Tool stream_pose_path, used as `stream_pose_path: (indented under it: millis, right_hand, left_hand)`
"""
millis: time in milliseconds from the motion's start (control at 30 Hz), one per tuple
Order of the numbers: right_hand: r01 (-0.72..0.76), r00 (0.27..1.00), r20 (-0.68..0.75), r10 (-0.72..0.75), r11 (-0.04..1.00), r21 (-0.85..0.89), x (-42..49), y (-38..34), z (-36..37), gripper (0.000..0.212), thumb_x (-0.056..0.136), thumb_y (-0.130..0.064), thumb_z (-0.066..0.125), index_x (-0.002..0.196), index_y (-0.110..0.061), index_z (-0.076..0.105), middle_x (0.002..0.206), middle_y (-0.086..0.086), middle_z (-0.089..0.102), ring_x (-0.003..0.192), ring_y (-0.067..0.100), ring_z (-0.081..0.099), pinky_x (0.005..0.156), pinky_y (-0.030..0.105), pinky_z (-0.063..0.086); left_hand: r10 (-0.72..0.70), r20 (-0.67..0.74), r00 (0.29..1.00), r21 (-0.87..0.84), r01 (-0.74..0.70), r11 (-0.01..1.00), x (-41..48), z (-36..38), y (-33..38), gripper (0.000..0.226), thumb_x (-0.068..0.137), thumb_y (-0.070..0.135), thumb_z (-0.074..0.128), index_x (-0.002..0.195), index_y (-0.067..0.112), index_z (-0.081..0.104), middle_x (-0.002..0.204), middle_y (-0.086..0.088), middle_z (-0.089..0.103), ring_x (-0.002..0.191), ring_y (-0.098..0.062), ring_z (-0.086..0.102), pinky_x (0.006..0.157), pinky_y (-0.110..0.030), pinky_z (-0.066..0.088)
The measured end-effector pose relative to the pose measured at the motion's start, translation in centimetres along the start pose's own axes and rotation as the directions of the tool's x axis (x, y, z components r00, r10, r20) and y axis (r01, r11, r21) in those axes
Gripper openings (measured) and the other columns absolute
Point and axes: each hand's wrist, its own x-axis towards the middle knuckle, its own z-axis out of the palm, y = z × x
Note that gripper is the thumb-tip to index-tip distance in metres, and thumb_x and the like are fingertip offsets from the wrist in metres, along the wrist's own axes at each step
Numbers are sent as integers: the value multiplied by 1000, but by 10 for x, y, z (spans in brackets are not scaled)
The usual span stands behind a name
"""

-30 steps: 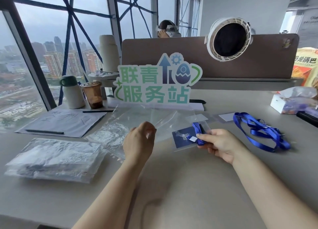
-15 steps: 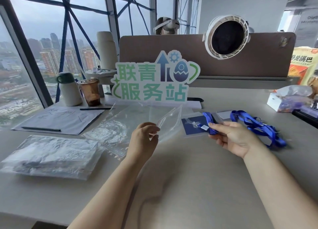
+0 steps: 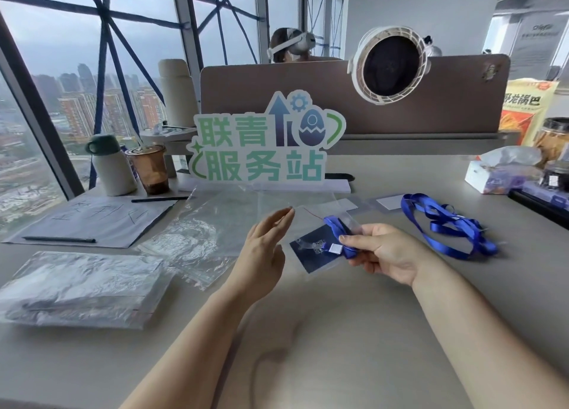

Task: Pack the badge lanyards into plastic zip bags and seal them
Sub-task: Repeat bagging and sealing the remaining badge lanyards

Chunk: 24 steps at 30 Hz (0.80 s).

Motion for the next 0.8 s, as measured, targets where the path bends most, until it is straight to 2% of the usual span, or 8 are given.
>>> stream_pose_path:
  millis: [100,167,300,400,500,567,700,800]
  right_hand:
    - [-31,998,57,31,1000,3,1,2,-3,7,83,-14,68,84,-15,62,62,-1,59,42,4,46,44,15,34]
    - [-51,996,77,50,999,9,2,3,-3,6,83,-13,67,83,-15,62,65,0,57,41,3,44,43,14,33]
    - [-71,990,120,67,997,23,3,4,-6,4,84,-12,65,82,-15,63,65,0,59,42,3,42,43,13,34]
    - [-97,985,149,91,995,33,4,4,-6,5,85,-12,64,81,-15,62,63,-1,60,43,3,42,45,14,33]
    - [-116,990,90,106,987,112,8,8,-5,7,84,-12,65,80,-15,61,59,-3,58,41,2,43,45,15,31]
    - [-100,995,1,102,972,210,11,9,-5,7,83,-11,67,80,-14,61,55,-4,56,40,2,46,41,14,34]
    - [-7,988,-143,59,942,337,16,11,1,8,84,-10,66,82,-14,60,53,-5,61,42,2,55,40,13,38]
    - [79,982,-187,-4,915,397,18,11,13,4,88,-7,61,91,-9,60,77,4,70,60,7,67,53,15,49]
  left_hand:
    - [10,19,1000,2,-10,1000,0,1,-1,76,80,-17,37,144,24,33,143,16,29,135,-16,32,108,-24,29]
    - [29,23,999,1,-29,1000,-1,2,-2,75,81,-16,35,144,23,31,144,14,28,136,-17,31,110,-24,24]
    - [6,-22,1000,-55,-8,998,1,3,-12,67,86,-11,38,145,21,31,144,10,29,134,-19,35,110,-43,35]
    - [3,-35,999,-65,-5,998,0,0,-12,65,88,-12,41,144,22,35,144,11,33,132,-16,38,108,-41,38]
    - [83,-34,996,-34,-84,996,-1,-3,-6,64,87,-15,41,141,18,41,143,10,38,131,-9,37,109,-20,31]
    - [114,-21,993,-27,-114,993,-2,-3,-3,63,86,-17,39,140,16,43,142,8,39,131,-9,37,108,-12,26]
    - [127,27,992,-28,-126,992,-1,3,3,65,85,-17,39,140,17,43,142,8,40,131,-9,36,107,-7,21]
    - [140,63,988,-65,-136,989,-1,8,9,63,86,-15,40,140,17,42,143,4,41,133,-7,35,108,-9,22]
